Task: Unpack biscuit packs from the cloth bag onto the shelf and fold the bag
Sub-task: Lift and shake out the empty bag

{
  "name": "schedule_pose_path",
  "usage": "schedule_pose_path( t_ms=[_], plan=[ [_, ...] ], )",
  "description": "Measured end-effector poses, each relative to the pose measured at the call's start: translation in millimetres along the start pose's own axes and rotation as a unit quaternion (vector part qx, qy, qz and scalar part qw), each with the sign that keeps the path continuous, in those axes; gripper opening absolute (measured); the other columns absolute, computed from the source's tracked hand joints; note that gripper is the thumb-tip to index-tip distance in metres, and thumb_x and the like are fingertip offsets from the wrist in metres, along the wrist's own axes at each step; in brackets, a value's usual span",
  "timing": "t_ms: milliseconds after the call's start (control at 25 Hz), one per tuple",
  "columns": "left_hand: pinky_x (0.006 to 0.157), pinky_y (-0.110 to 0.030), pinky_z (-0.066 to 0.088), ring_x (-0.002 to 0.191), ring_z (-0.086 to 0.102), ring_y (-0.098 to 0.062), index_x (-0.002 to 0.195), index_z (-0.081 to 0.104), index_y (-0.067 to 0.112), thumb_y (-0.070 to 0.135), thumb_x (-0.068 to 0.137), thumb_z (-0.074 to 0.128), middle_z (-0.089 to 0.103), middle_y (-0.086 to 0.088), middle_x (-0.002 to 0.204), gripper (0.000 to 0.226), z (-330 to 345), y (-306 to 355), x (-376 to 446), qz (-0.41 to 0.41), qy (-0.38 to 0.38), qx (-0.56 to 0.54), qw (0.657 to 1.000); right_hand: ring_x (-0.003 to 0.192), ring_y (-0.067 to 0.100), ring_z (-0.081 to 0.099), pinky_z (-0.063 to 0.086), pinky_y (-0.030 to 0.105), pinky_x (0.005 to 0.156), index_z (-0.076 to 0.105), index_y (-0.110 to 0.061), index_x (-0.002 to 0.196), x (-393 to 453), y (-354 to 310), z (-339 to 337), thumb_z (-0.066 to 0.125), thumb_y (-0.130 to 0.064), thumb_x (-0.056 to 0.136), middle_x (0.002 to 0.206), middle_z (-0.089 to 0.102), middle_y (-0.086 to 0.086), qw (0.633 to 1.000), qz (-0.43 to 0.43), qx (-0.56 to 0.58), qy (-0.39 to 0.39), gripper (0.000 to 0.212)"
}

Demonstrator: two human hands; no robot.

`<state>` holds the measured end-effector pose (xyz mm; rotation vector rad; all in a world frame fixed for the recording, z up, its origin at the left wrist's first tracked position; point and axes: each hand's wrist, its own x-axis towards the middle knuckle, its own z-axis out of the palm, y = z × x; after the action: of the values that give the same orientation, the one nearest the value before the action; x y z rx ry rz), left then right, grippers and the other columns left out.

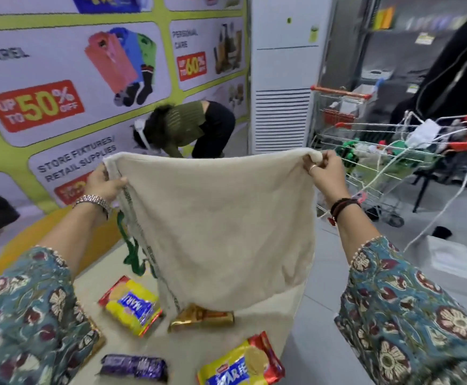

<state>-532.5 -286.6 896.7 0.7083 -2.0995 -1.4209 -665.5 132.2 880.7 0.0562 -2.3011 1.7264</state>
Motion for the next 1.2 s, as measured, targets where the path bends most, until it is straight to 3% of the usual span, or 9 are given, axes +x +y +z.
schedule_pose_path(
  t_ms=[200, 360, 520, 640, 720, 800, 920, 1040, 1200],
  plan=[
    [0.086, -0.04, 0.047, 0.097, 0.054, -0.021, 0.122, 0.053, 0.004, 0.005, 0.09, 0.055, 0.059, 0.003, 0.084, 0.032, 74.4, 35.3, 56.1, 0.03, -0.009, -0.072, 0.997, 0.075, 0.005, 0.055, 0.047, 0.021, 0.068, 0.048, -0.031, 0.082, 39.1, -5.1, -34.9, 0.064, -0.017, 0.088, 0.087, 0.059, -0.002, 0.993, -0.063, 0.083, 0.063, 0.022],
    [0.083, -0.034, 0.048, 0.092, 0.058, -0.016, 0.118, 0.055, 0.002, 0.004, 0.091, 0.053, 0.063, 0.004, 0.082, 0.028, 95.7, 10.8, 60.0, 0.051, -0.032, -0.087, 0.994, 0.068, -0.011, 0.058, 0.048, 0.011, 0.066, 0.053, -0.02, 0.09, 29.8, 20.6, -48.9, 0.064, -0.002, 0.086, 0.085, 0.062, -0.007, 0.986, -0.053, 0.146, 0.052, 0.022],
    [0.049, -0.014, 0.042, 0.05, 0.05, -0.001, 0.094, 0.058, -0.003, 0.011, 0.092, 0.054, 0.058, 0.013, 0.053, 0.014, 88.3, -72.3, 36.6, 0.019, -0.074, 0.063, 0.995, 0.063, -0.007, 0.06, 0.051, 0.019, 0.066, 0.057, -0.018, 0.081, -13.8, 97.0, -43.5, 0.066, 0.007, 0.081, 0.07, 0.067, -0.01, 0.991, 0.043, 0.103, -0.07, 0.027],
    [0.066, -0.033, 0.046, 0.067, 0.053, -0.021, 0.095, 0.061, -0.008, 0.011, 0.09, 0.056, 0.062, -0.012, 0.076, 0.021, 65.5, -137.3, 27.1, -0.056, -0.169, 0.159, 0.971, 0.051, 0.001, 0.051, 0.041, 0.025, 0.058, 0.054, -0.014, 0.074, -37.0, 151.5, -37.6, 0.077, -0.002, 0.068, 0.054, 0.055, -0.008, 0.967, 0.13, 0.027, -0.217, 0.026],
    [0.068, -0.038, 0.046, 0.07, 0.051, -0.023, 0.084, 0.06, -0.003, 0.013, 0.088, 0.059, 0.06, -0.015, 0.08, 0.017, 56.5, -161.4, 23.1, -0.096, -0.234, 0.243, 0.936, 0.05, 0.006, 0.044, 0.038, 0.023, 0.05, 0.055, -0.014, 0.074, -42.6, 175.8, -33.2, 0.082, -0.016, 0.069, 0.054, 0.046, -0.005, 0.935, 0.182, -0.056, -0.3, 0.027],
    [0.06, -0.028, 0.042, 0.064, 0.048, -0.02, 0.073, 0.054, 0.004, 0.018, 0.088, 0.059, 0.054, -0.011, 0.071, 0.021, 61.6, -174.6, 22.0, -0.114, -0.282, 0.317, 0.898, 0.047, 0.005, 0.041, 0.033, 0.019, 0.043, 0.057, -0.017, 0.074, -43.1, 190.9, -25.4, 0.083, -0.026, 0.07, 0.057, 0.047, -0.005, 0.886, 0.226, -0.156, -0.374, 0.027],
    [0.057, -0.023, 0.037, 0.071, 0.05, -0.019, 0.08, 0.054, 0.009, 0.032, 0.088, 0.058, 0.055, -0.007, 0.081, 0.025, 88.9, -186.7, 33.3, -0.124, -0.358, 0.429, 0.82, 0.044, 0.011, 0.031, 0.024, 0.021, 0.041, 0.057, -0.017, 0.073, -29.9, 208.8, -6.0, 0.083, -0.039, 0.066, 0.06, 0.04, 0.0, 0.813, 0.267, -0.229, -0.464, 0.036],
    [0.066, -0.028, 0.04, 0.086, 0.053, -0.023, 0.095, 0.055, 0.007, 0.036, 0.087, 0.06, 0.057, -0.011, 0.097, 0.03, 118.8, -193.9, 57.7, -0.142, -0.373, 0.422, 0.814, 0.045, 0.013, 0.032, 0.023, 0.021, 0.041, 0.052, -0.016, 0.075, -4.1, 226.3, 17.6, 0.081, -0.042, 0.068, 0.058, 0.039, 0.0, 0.857, 0.284, -0.196, -0.382, 0.039],
    [0.081, -0.035, 0.04, 0.102, 0.055, -0.031, 0.1, 0.057, 0.001, 0.018, 0.088, 0.059, 0.055, -0.015, 0.103, 0.02, 156.7, -213.2, 87.7, -0.129, -0.221, 0.323, 0.911, 0.053, 0.015, 0.049, 0.037, 0.023, 0.044, 0.06, -0.007, 0.101, 38.4, 255.5, 59.8, 0.074, -0.023, 0.079, 0.063, 0.054, 0.0, 0.932, 0.29, -0.126, -0.178, 0.03]
  ],
)
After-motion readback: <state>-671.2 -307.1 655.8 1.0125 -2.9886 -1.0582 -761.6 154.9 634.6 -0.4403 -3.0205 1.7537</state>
